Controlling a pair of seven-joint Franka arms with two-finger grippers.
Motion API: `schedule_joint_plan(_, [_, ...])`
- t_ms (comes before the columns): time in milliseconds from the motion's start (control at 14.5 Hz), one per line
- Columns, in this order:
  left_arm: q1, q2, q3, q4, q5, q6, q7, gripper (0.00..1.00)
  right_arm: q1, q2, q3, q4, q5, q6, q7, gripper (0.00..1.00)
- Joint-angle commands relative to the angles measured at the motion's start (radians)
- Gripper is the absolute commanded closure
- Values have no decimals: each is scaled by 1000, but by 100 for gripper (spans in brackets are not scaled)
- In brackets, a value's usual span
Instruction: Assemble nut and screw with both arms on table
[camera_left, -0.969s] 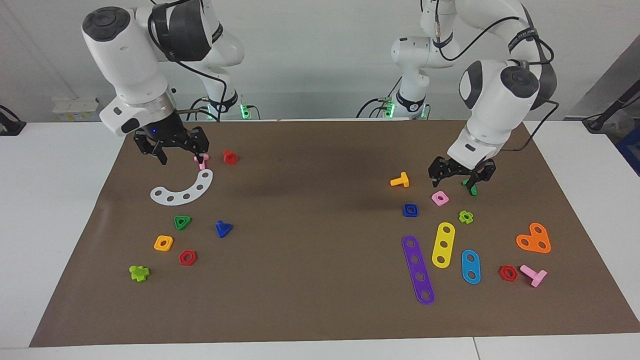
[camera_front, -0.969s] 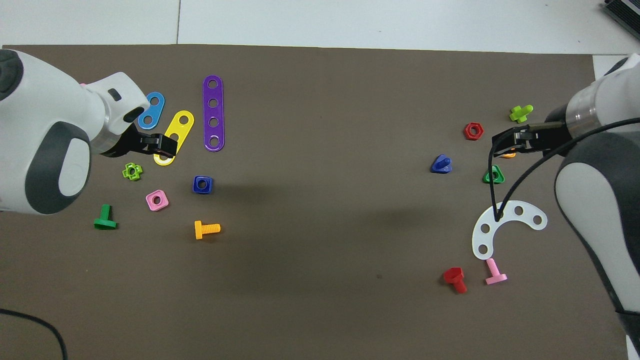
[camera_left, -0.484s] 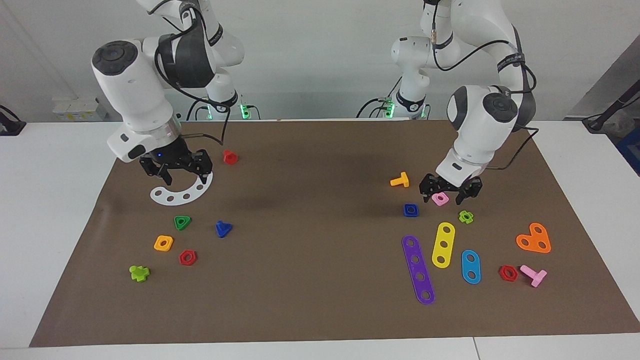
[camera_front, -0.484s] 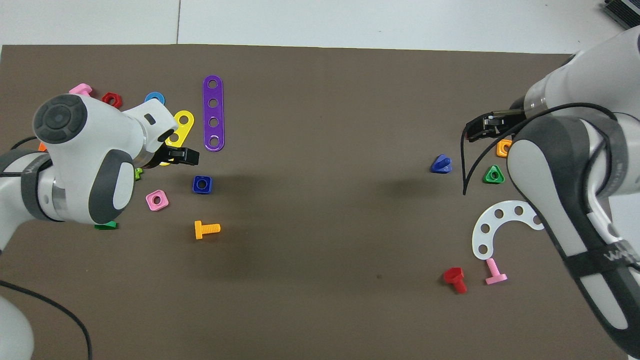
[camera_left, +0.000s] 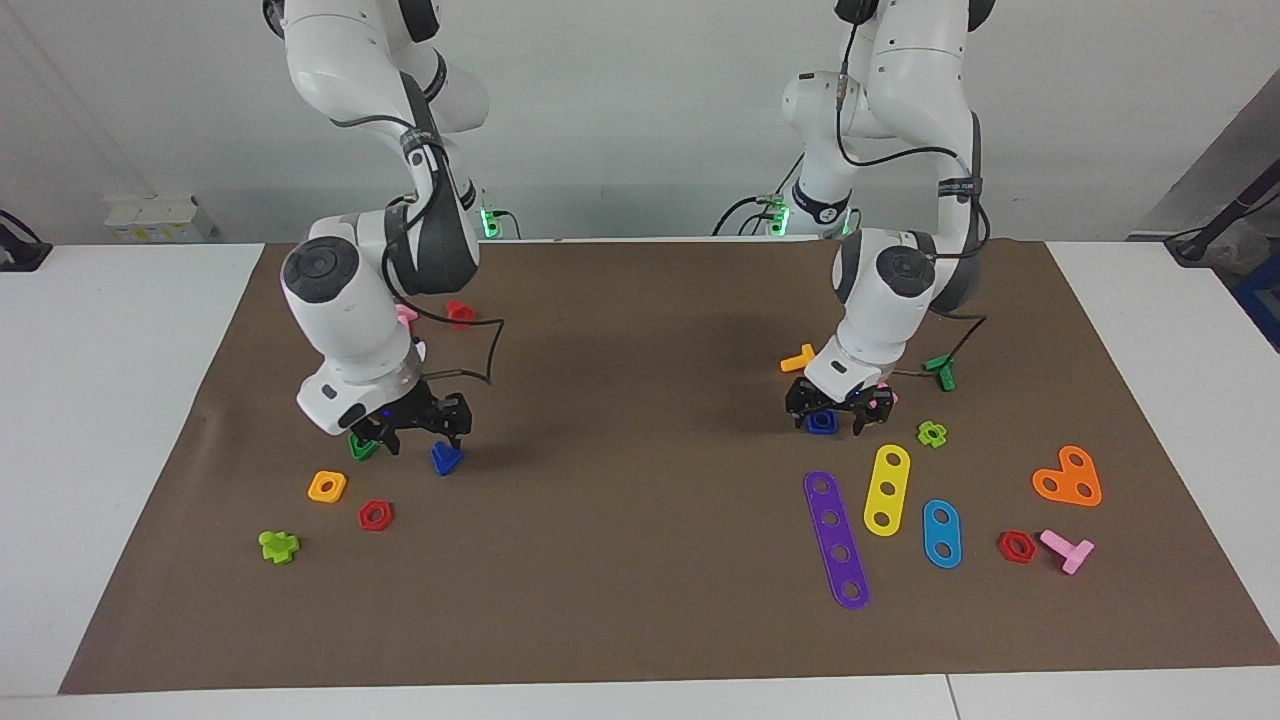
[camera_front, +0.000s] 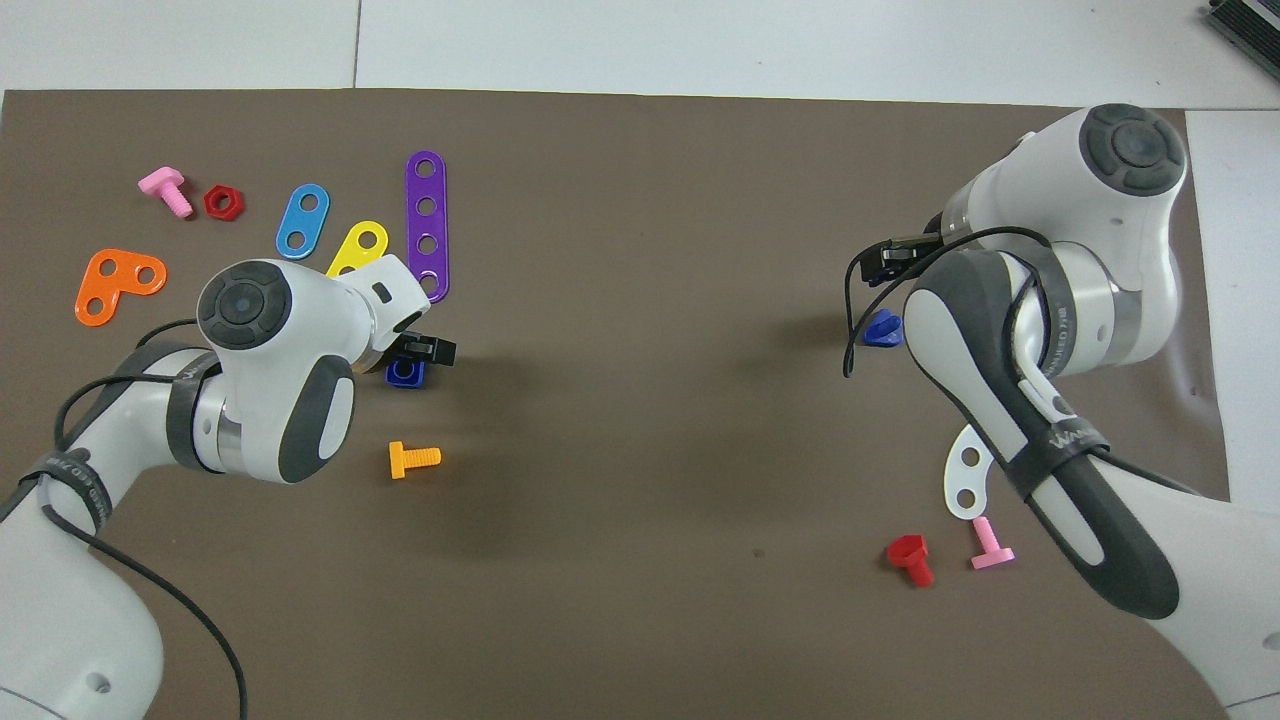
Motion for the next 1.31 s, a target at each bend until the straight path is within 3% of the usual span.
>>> schedule_joint_plan(0, [-6,-7,16,-17,-16,26,20,3,-7,-13,3,-99,1,102,-19,19])
schedule_joint_plan(277, [-10,1,16,-31,-16,23,30,11,-10,-10,1,-182,-13,178,-30,24])
schedule_joint_plan(484, [-10,-1,18,-54,-14,21,30,34,-10,-15,1,-222,-25,219,-30,32])
schedule_joint_plan(623, [-10,-4,18,-54,-14,3,30,74,-16,-16,3,-229,-25,219,-48,46])
schedule_joint_plan(692, [-10,-6,18,-54,-14,-6,30,94,-19,-16,3,-229,-25,219,-70,58])
schedule_joint_plan(761, [-7,-6,18,-54,-14,-8,30,100,-25,-18,3,-229,-24,215,-93,78])
schedule_joint_plan(830, [-3,-6,18,-52,-14,-8,30,100,-25,-19,3,-229,-24,209,-94,100])
schedule_joint_plan(1245, [-1,16,18,41,-14,-51,29,100,45,-54,9,-196,-13,149,32,100])
